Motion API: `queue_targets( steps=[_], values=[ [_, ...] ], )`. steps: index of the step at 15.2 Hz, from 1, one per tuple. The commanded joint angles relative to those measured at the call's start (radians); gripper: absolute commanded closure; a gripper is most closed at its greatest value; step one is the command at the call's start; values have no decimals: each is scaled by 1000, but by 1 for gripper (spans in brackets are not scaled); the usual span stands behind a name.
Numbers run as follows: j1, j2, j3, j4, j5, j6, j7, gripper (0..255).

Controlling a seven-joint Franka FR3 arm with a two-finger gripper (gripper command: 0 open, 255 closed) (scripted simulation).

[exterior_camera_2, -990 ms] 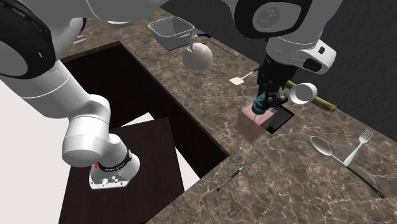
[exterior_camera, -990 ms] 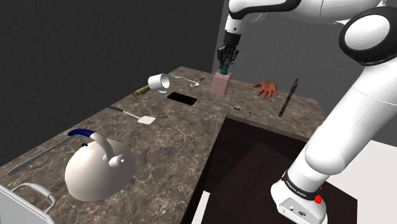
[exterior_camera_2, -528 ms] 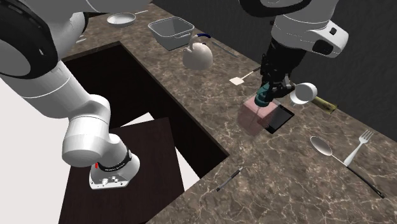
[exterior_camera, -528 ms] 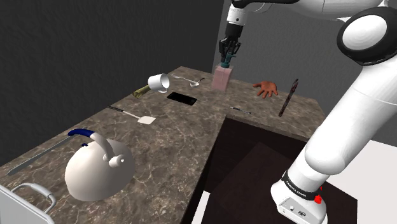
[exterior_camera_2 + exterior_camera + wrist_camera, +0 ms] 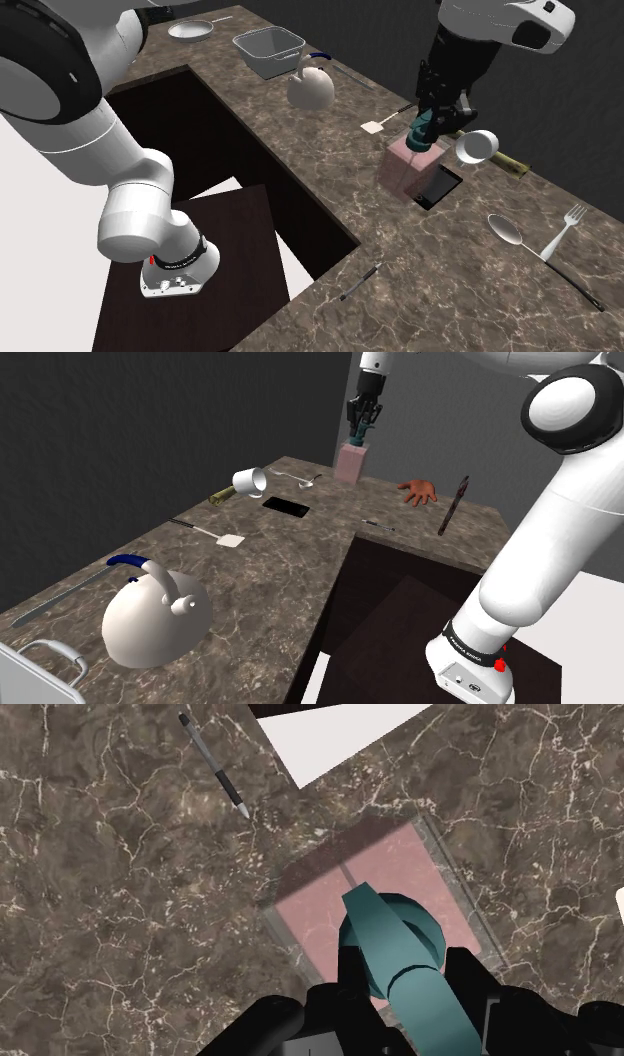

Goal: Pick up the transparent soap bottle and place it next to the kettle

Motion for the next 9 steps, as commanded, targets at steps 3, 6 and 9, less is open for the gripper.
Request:
queue_targets(
  steps=[3, 6, 9],
  values=[
    [-2, 24, -2, 86, 5, -63, 0, 255],
    [-5, 47, -4, 157, 9, -112, 0, 255],
    [-8, 73, -6, 235, 15, -163, 0, 255]
  ],
)
